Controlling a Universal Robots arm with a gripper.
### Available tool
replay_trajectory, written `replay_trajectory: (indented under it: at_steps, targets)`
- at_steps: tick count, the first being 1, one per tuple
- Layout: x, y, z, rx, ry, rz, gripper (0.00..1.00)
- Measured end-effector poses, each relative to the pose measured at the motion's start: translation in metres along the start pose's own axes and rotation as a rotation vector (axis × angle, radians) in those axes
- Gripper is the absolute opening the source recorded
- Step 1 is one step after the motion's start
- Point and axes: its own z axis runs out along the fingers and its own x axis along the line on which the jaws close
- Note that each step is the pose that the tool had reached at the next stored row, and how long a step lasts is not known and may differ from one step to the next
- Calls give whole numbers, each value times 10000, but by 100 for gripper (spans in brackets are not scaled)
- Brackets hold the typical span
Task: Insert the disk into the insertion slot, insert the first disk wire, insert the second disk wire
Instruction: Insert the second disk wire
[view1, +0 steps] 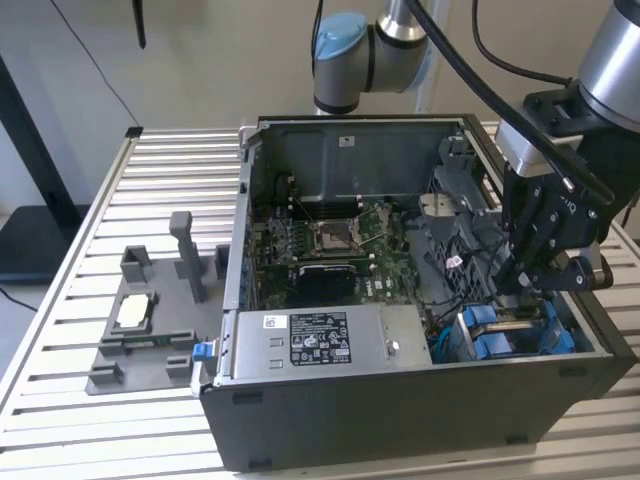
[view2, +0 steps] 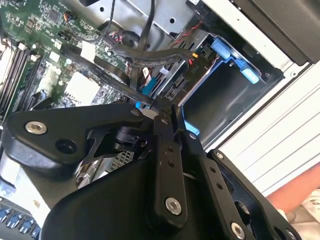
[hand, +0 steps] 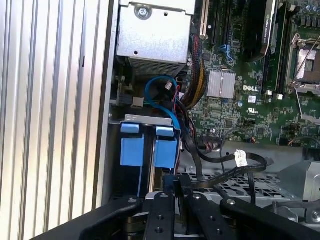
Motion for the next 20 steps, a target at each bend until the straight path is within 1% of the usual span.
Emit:
replay_trajectory:
  at_steps: [8, 17, 20]
  targets:
    - [2, -5, 6, 1, 1, 14, 16]
    - [41, -74, 65, 13, -7, 139, 16]
    - [46, -80, 88, 26, -10, 286, 16]
